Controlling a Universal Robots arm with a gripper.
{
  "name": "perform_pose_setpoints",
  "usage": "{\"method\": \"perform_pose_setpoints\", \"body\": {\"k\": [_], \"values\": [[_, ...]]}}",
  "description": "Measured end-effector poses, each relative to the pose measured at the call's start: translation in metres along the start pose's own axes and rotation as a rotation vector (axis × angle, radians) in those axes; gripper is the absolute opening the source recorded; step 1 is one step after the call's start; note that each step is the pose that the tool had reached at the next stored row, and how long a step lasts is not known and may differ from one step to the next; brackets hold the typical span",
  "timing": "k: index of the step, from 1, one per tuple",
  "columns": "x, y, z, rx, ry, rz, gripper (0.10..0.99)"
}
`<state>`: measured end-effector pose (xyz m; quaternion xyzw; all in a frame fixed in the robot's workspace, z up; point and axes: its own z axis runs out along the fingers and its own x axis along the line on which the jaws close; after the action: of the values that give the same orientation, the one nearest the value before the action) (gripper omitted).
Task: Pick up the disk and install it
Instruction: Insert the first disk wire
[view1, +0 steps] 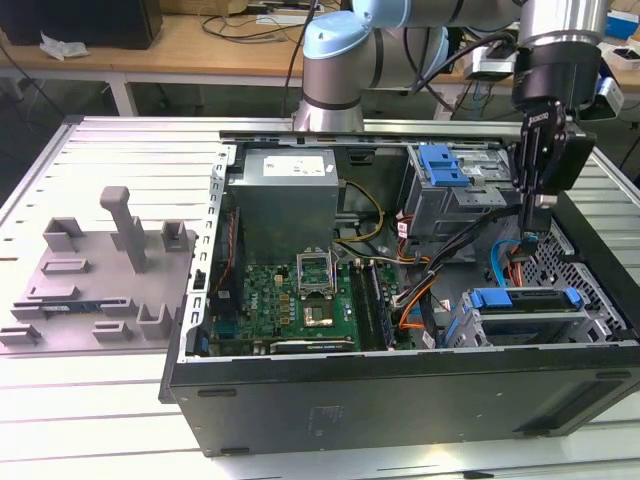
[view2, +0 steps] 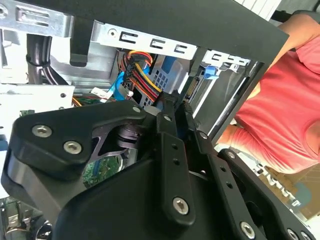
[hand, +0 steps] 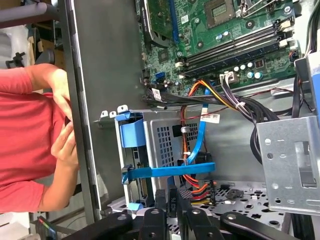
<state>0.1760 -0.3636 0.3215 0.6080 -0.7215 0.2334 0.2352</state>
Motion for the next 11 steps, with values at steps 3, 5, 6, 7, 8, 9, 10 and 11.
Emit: {"method": "perform_pose_setpoints", "body": {"k": [3,5,6,7,8,9,10,11], "values": [[-0.0023,0.0003,0.0005,0.001,0.0000,0.001,0.227],[-0.0034,0.0004,0.0008,0.001,-0.0001,0.001,0.227],[-0.0040,0.0005,0.0011,0.001,-0.0003,0.001,0.227],[-0.0047,0.0006,0.0013,0.001,-0.0003,0.001,0.227],[-0.0052,0.0007,0.0015,0.001,-0.0003,0.001,0.227],[-0.0059,0.0008,0.0015,0.001,-0.0004,0.001,0.227],[-0.0070,0.0009,0.0010,0.001,0.0002,0.001,0.227],[-0.0083,0.0012,0.0001,0.002,0.0032,0.001,0.227]]}}
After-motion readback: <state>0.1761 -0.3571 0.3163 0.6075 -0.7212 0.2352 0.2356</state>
